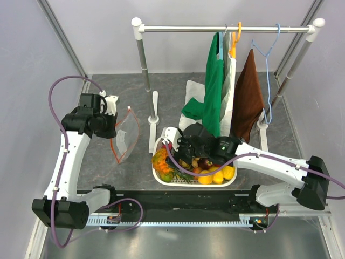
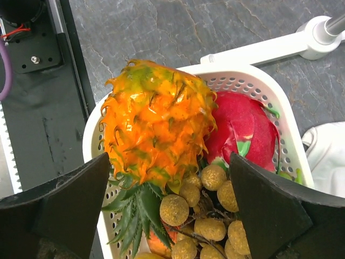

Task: Place the food in the zip-top bag and seal the zipper
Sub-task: Pick up the fake fruit from the bin.

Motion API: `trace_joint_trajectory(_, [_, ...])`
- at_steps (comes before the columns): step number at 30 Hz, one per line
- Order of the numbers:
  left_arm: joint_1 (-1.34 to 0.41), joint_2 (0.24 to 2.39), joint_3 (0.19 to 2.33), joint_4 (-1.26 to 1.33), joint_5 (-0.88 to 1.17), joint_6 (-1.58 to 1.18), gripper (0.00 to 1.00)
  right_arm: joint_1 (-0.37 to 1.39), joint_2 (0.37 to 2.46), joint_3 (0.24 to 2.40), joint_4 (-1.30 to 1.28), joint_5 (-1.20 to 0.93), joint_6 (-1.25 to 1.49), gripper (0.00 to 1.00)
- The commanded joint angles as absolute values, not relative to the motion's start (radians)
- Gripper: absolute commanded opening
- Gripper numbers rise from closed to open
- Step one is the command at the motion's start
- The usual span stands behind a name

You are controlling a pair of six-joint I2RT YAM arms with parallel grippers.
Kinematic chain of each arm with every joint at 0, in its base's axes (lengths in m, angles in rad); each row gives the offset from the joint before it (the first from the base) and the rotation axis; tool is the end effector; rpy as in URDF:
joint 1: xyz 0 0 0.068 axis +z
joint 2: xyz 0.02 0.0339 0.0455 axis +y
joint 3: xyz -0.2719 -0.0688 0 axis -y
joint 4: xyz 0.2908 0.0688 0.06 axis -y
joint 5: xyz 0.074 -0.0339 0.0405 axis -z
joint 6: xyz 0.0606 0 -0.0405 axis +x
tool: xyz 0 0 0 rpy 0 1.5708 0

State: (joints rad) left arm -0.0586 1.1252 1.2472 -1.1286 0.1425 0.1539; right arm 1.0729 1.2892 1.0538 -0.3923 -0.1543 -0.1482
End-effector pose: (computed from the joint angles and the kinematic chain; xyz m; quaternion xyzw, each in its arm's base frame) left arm 0.2549 -0.0236 0.3406 0.1213 0.9505 -0.0551 0.2806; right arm 0.1588 0.3116 0.2866 -0.5379 0.7077 0.2635 0.3747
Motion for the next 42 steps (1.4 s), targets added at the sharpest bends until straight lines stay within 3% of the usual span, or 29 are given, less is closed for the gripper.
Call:
trace_joint_trajectory(1, [-0.063,1.118,1.236,-1.124,0.173,0.130,0.02,1.086,1.311,1.043,-0.382,-0.136,-0.147,0.98])
trace_joint_trajectory(6, [-0.063,1.112,1.233,-1.121,0.175,0.132,0.02,1.088,1.295,1.028,-0.428,-0.161,-0.172,0.98])
trace_joint_trajectory(12, [-0.063,1.109,1.229,-1.115,0.176,0.132,0.02,1.089,1.116,0.930,-0.379,-0.126,-0.186,0.98])
trace_joint_trajectory(14, [-0.063,1.108,1.232,-1.120,0.170,0.132,0.02,1.089,1.077,0.893,-0.373,-0.147,-0.196,0.92])
trace_joint_trajectory(18, [-0.063,1.109,1.232,-1.118,0.161,0.129,0.02,1.132,1.009,0.835,-0.359,-0.163,-0.207,0.69])
trace_joint_trajectory(21, [-0.063,1.114,1.230,-1.118,0.163,0.120,0.02,1.216,1.022,0.818,-0.338,-0.051,-0.189,0.61])
trace_joint_trajectory(26, [-0.063,1.115,1.232,-1.117,0.164,0.114,0.02,1.331,1.066,0.799,-0.292,0.127,-0.189,0.61])
trace_joint_trajectory(30, [-0.063,1.103,1.221,-1.117,0.164,0.117,0.02,1.367,1.094,0.787,-0.282,0.215,-0.170,0.67])
trace_joint_trajectory(42, [-0.063,1.089,1.213,-1.109,0.169,0.129,0.02,1.370,1.164,0.802,-0.239,0.222,-0.150,0.71])
